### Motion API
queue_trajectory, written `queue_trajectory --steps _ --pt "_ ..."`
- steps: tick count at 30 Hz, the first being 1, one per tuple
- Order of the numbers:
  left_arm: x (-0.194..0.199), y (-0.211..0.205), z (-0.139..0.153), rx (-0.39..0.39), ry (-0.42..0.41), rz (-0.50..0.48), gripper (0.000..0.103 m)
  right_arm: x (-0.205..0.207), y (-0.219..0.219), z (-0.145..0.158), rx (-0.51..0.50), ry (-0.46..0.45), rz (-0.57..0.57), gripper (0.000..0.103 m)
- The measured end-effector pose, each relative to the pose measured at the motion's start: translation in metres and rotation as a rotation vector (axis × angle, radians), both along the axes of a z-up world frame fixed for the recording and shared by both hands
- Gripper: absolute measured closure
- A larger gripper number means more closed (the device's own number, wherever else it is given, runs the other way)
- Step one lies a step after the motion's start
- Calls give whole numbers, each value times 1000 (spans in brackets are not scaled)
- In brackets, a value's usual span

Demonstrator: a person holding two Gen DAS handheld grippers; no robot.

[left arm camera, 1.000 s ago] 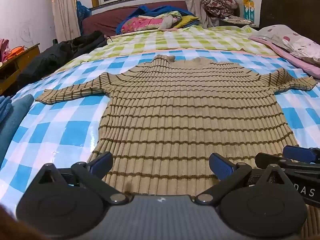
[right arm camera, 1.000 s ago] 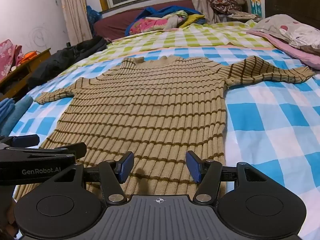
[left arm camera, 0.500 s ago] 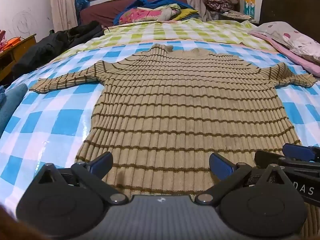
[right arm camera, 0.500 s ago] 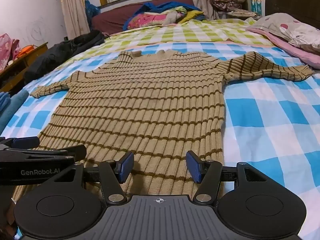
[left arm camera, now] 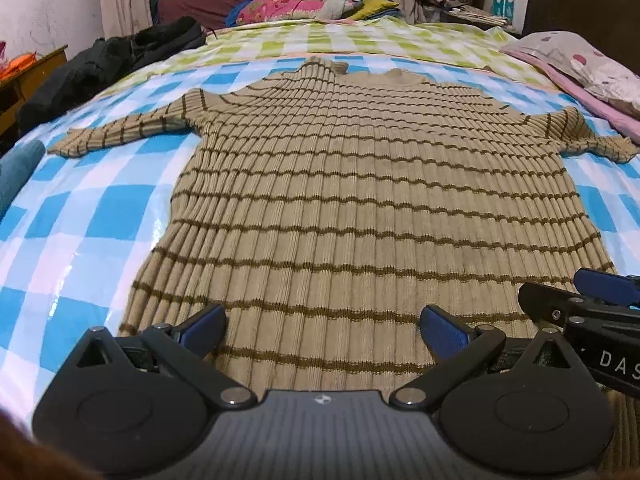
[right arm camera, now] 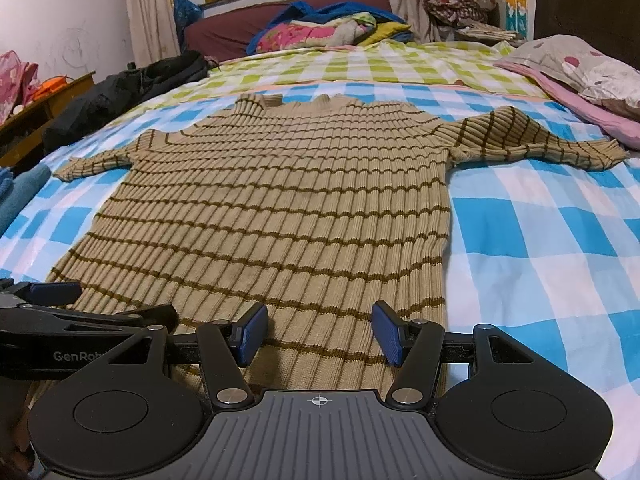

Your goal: Fold small clothes

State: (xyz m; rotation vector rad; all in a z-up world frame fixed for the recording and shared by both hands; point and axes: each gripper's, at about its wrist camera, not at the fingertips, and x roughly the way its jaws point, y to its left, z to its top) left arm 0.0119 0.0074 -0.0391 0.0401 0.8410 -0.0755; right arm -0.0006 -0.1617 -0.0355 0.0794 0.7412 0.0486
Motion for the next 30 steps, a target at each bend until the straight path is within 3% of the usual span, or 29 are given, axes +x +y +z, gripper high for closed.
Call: queue_trajectory --steps 14,18,30 --pt "-10 3 -5 -19 -55 -10 0 1 -3 1 14 -2 -1 45" --pt "-6 5 1 -35 -36 -19 0 1 -5 2 24 -7 -3 46" --pt "14 -13 25 -66 -86 -87 0 4 -39 15 105 -59 -82 48"
